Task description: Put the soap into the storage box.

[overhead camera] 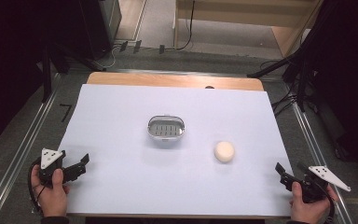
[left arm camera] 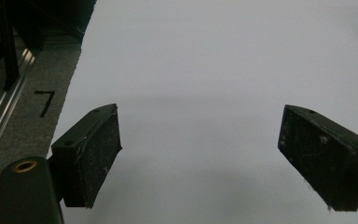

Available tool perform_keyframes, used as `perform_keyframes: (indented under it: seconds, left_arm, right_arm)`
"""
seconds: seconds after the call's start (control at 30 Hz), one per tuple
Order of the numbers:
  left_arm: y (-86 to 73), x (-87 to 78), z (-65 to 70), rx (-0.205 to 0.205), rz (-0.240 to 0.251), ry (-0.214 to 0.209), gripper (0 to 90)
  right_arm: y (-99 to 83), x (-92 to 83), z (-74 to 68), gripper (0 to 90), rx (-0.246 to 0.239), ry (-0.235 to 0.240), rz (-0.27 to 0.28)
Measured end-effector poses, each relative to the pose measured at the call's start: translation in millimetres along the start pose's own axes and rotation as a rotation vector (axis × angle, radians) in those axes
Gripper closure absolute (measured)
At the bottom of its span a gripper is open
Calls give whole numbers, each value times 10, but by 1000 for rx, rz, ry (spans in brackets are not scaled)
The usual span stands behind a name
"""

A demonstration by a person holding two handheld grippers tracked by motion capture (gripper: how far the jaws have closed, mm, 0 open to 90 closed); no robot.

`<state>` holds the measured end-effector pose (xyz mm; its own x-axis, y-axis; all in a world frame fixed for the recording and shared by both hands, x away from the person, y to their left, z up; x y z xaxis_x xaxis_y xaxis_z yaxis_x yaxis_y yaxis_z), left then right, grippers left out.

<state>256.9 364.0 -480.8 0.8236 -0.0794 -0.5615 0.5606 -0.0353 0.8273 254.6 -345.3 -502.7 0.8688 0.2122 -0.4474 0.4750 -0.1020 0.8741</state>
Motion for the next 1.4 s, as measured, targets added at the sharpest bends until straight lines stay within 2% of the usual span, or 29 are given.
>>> perform_keyframes:
  seconds: [0.07,0.1,0.23,0.37,0.4,0.43,0.53,0.63,0.67,0.7,0.77,0.8,0.83,0.87,0.9,0.93,0.97,1.0,1.03,1.1,1.2,1.3,1.33,1.37,1.4]
  left_arm:
    - [0,0,4,1,3,1,140]
    - [0,-1,6,2,3,-1,141]
    - [0,0,3,-2,5,-2,141]
    - [1,0,0,-1,0,-1,141]
    - [1,0,1,-1,0,-1,141]
    - [1,0,1,-1,0,-1,141]
    - [-1,-5,14,7,10,9,141]
    - [-1,-1,20,13,7,9,141]
    - [-1,-1,20,13,7,9,141]
    - [-1,0,16,9,9,8,141]
    - [-2,-2,16,10,9,10,141]
    - [-2,-3,19,13,9,9,141]
    - [-2,-3,19,13,9,9,141]
    - [-1,0,19,15,6,8,141]
    - [-1,1,19,12,6,7,141]
    - [-1,1,19,12,6,7,141]
    - [0,4,13,7,5,3,140]
    - [0,3,10,6,3,2,140]
    - [0,3,9,6,3,1,140]
    - [-1,1,11,7,7,1,140]
    - [-1,1,13,7,6,5,140]
    - [-1,-3,9,6,5,-1,140]
    - [-1,-3,9,6,4,0,140]
    - [-1,-3,9,6,4,0,140]
    - [-1,-2,10,6,5,0,140]
  right_arm:
    - [0,0,2,148,-6,2,1]
    - [-2,8,9,152,7,14,-8]
    - [-1,20,22,212,37,-1,-26]
    - [15,43,-37,342,-24,-50,-34]
    - [22,56,-58,388,-23,-47,-40]
    - [22,56,-58,388,-23,-47,-40]
    - [85,85,-115,385,-35,-1,-72]
    - [146,67,-173,382,-62,41,-137]
    - [146,67,-173,382,-62,41,-137]
    - [189,49,-218,385,-62,84,-193]
    - [215,34,-256,402,-95,113,-227]
    - [228,37,-268,382,-102,136,-242]
    - [228,37,-268,382,-102,136,-242]
    - [258,54,-275,336,-71,196,-296]
    - [274,69,-279,319,-68,209,-332]
    - [274,69,-279,319,-68,209,-332]
    - [304,83,-307,314,-91,198,-379]
    - [320,78,-327,314,-114,197,-390]
    - [335,77,-345,313,-133,199,-393]
    - [361,87,-366,315,-131,220,-415]
    - [380,101,-394,358,-154,220,-418]
    - [380,192,-507,327,-192,227,-501]
    - [378,219,-542,320,-214,222,-516]
    - [378,219,-542,320,-214,222,-516]
    - [388,262,-610,319,-251,224,-544]
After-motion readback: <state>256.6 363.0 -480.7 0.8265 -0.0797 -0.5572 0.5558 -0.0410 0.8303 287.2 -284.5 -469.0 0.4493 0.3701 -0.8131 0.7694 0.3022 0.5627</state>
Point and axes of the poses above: each handheld gripper's, and its own axes: x roughly forward along the jaws, y roughly out of its top, z roughly to its right, the point moved 3 cm from there along x, roughly forward along the jaws, and after that the axes turned 1 degree about y, right-handed, at the moved point
